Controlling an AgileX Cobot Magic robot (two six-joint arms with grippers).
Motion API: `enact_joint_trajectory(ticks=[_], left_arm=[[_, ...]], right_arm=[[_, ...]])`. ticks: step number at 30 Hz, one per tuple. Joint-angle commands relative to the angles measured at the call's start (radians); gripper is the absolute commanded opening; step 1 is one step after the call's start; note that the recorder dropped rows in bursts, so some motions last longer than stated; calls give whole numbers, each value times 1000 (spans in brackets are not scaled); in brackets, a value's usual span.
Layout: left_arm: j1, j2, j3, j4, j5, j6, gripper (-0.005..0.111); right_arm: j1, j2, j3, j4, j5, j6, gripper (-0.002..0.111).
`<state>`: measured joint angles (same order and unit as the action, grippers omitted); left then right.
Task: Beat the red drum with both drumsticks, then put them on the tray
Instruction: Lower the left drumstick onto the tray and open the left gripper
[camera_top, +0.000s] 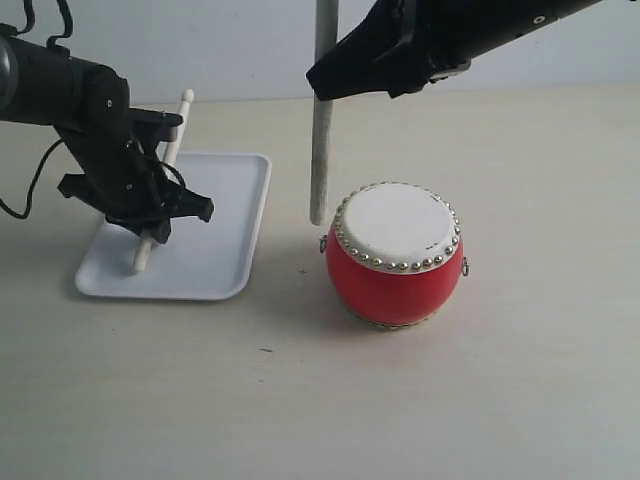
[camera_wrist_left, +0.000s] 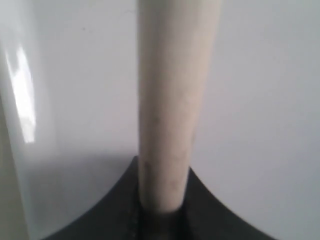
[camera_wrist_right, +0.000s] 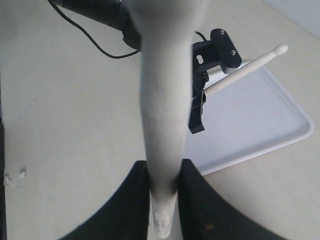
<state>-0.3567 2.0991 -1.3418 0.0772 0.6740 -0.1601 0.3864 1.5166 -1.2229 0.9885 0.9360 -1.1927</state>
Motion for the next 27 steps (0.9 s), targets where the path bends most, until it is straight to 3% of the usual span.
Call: enact_joint_trajectory(ticks=[1, 10, 20, 27], left_arm=[[17, -11, 6, 1, 23, -28, 0], [17, -11, 6, 1, 107, -30, 2], [17, -11, 6, 1, 124, -36, 47], [17, -37, 6, 6, 116, -36, 58]], right_arm=[[-2, -6, -5, 25, 4, -10, 0], [-2, -6, -5, 29, 4, -10, 0], [-2, -6, -5, 29, 8, -10, 0], [-2, -3, -5, 36, 8, -10, 0]])
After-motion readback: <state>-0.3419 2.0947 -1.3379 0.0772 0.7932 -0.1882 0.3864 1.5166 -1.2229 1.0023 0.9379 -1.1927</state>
